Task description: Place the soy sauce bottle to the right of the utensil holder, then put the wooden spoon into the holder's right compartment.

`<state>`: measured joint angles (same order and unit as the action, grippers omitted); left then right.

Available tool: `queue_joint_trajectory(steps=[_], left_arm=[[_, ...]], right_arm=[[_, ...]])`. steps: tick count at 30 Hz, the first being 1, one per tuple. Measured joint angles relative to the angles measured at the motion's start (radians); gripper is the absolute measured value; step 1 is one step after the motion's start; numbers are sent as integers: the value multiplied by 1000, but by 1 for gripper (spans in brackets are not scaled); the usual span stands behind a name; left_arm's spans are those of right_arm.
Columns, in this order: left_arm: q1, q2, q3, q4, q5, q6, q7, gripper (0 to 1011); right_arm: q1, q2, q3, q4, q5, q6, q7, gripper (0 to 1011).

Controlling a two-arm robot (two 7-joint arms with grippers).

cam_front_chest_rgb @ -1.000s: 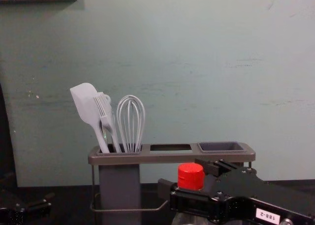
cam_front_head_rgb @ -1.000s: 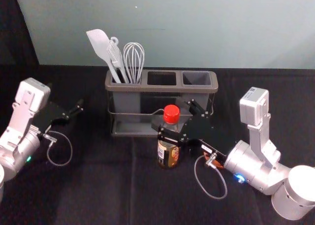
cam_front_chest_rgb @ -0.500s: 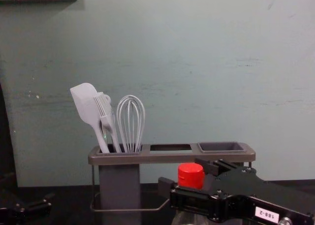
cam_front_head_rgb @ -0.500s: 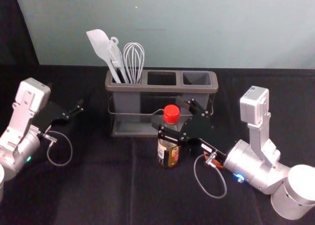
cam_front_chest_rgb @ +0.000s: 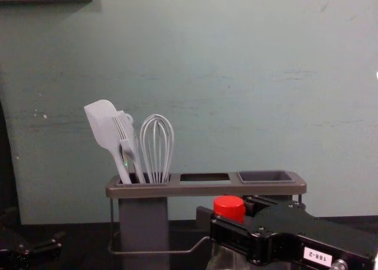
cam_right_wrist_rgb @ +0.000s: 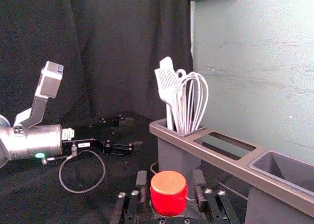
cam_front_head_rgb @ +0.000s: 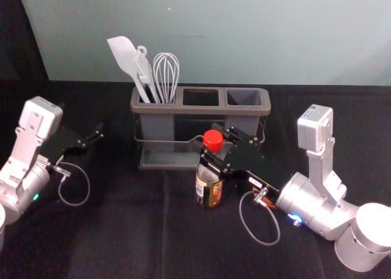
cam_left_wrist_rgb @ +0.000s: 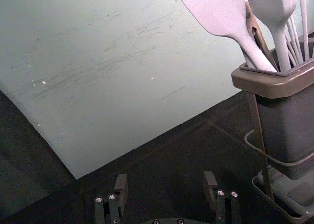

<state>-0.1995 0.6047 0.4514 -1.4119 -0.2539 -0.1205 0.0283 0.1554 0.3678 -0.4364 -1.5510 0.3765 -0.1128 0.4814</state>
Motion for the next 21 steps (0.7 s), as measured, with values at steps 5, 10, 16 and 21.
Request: queue_joint_trajectory(steps=[5,10,16,21], left_arm=[[0,0,0,0,0,0,0,1005],[0,0,0,0,0,0,0,1005],[0,0,0,0,0,0,0,1005],[0,0,0,0,0,0,0,1005]], right_arm=[[2,0,0,0,2,2,3,469],[3,2,4,-8,7,5,3,393],[-15,16,23,-50,21,5,1,393],[-44,44,52,-98,40,-2,-1,393]])
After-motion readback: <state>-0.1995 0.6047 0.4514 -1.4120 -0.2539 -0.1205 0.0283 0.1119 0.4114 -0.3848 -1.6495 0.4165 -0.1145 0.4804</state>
